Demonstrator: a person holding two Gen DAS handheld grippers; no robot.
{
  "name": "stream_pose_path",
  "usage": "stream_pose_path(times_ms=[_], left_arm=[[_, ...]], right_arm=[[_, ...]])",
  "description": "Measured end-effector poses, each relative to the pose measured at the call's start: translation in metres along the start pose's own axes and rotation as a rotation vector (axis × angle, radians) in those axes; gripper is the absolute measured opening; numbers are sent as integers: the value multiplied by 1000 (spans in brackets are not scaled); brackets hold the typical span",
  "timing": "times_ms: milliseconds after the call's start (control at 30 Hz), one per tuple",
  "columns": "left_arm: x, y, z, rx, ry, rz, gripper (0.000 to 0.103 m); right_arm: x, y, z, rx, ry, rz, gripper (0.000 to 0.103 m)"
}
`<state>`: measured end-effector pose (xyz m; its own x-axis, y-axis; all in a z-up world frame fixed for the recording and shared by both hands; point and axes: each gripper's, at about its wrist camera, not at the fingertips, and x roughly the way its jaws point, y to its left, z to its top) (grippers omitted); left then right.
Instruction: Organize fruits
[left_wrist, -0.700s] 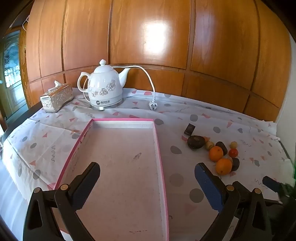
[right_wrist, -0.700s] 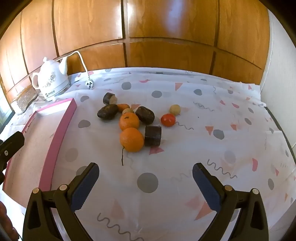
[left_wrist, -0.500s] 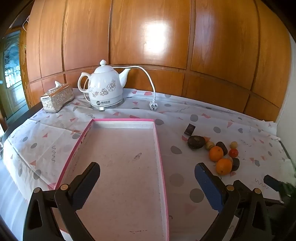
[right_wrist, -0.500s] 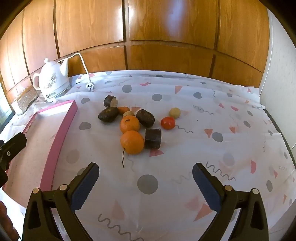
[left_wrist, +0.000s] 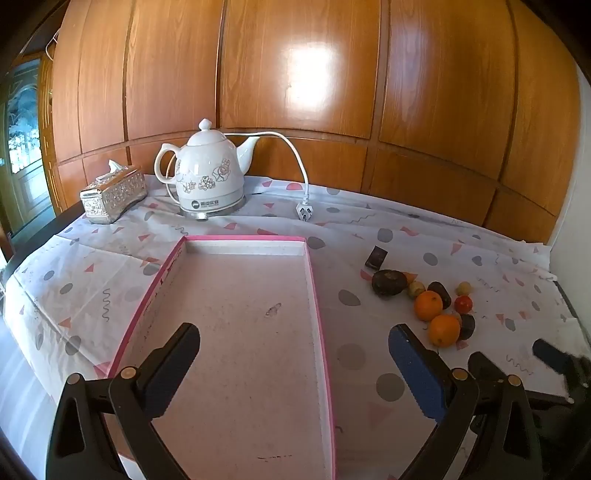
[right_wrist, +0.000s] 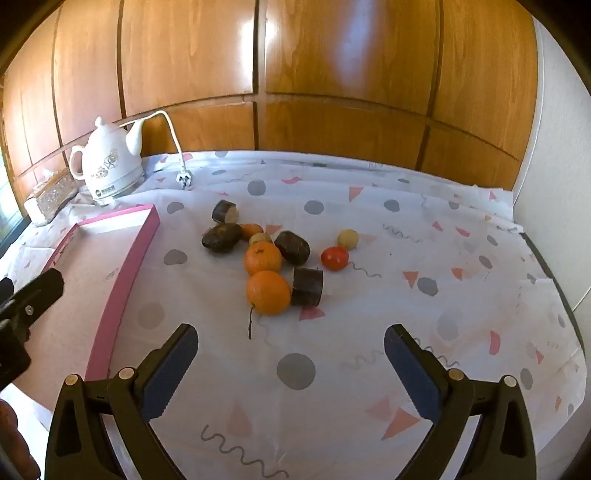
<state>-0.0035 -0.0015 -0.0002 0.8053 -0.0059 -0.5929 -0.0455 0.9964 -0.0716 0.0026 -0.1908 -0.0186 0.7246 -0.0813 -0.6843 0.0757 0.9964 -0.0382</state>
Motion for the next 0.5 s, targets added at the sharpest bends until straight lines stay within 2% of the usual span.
stream_pose_path(times_ms=[133, 500], left_arm=[[0, -1, 0, 5, 7, 1, 102], [2, -3, 1, 12, 13, -2, 103]], right_arm=[[-10, 5, 4, -28, -50, -31, 103], [-15, 5, 7, -22, -79, -48, 102]])
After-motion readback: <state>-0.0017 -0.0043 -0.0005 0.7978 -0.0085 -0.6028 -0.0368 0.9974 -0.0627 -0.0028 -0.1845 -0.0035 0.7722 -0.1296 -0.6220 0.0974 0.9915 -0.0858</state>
